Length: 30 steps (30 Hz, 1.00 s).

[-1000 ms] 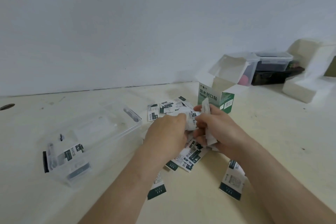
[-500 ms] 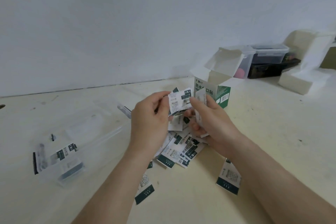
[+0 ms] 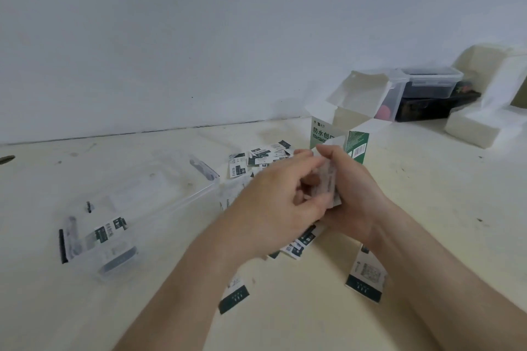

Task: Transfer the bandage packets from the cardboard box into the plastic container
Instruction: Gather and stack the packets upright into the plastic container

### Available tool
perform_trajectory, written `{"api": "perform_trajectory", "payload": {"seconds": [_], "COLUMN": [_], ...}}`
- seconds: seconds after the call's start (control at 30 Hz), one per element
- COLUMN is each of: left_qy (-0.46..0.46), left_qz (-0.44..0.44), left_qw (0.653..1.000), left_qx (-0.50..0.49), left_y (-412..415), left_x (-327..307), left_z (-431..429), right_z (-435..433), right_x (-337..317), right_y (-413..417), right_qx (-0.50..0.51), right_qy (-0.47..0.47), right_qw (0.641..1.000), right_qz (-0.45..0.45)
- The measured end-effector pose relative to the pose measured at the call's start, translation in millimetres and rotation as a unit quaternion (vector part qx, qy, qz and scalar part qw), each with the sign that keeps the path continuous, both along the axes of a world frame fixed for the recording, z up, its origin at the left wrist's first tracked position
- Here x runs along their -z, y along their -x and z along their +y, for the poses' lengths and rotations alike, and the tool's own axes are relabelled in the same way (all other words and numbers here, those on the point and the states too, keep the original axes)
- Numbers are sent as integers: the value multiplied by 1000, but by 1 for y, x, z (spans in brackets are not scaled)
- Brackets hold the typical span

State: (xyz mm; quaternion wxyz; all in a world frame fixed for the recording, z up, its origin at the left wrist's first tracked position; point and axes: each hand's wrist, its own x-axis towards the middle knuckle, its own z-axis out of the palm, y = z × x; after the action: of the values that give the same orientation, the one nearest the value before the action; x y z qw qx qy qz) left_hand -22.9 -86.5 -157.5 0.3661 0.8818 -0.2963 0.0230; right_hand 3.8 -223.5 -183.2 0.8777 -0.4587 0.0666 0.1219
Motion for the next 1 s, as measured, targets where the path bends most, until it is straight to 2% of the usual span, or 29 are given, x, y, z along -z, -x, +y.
{"api": "perform_trajectory", "payload": {"seconds": [0.1, 0.2, 0.27, 0.33, 0.4, 0.63, 0.8, 0.87, 0.93, 0.97, 1.0], "left_qy": [-120, -254, -316, -376, -387, -286, -185, -92, 93, 194, 258], "left_qz": [-19, -67, -55, -18, -25, -64, -106, -74, 31, 111, 175], "left_qw": [991, 960, 944, 924, 918, 947, 959, 972, 977, 960, 939], "left_qx": [-57, -95, -77, -71, -77, -130, -184, -201, -192, -170, -146], "left_y": [5, 12, 11, 10, 9, 0, -7, -7, -4, -2, 1], "left_x": [-19, -17, -6, 6, 12, 17, 13, 4, -3, -7, -8], "left_z": [28, 34, 30, 24, 17, 17, 25, 29, 29, 25, 21], "right_z": [-4, 0, 2, 4, 4, -3, -7, -7, -6, -5, -2], "right_x": [2, 2, 2, 1, 2, 5, 5, 4, 2, 1, 1], "right_y": [-1, 3, 4, 4, 3, -2, -6, -5, -2, 1, 4], "right_qx": [-11, -32, -39, -32, -14, 24, 37, 36, 14, -11, -39], "right_qy": [29, 89, 124, 118, 109, 98, 21, -21, -56, -61, -50], "right_qw": [1000, 995, 990, 991, 993, 995, 999, 999, 998, 997, 995], "right_qz": [-4, -33, -52, -55, -42, -12, 1, -7, -34, -55, -81]}}
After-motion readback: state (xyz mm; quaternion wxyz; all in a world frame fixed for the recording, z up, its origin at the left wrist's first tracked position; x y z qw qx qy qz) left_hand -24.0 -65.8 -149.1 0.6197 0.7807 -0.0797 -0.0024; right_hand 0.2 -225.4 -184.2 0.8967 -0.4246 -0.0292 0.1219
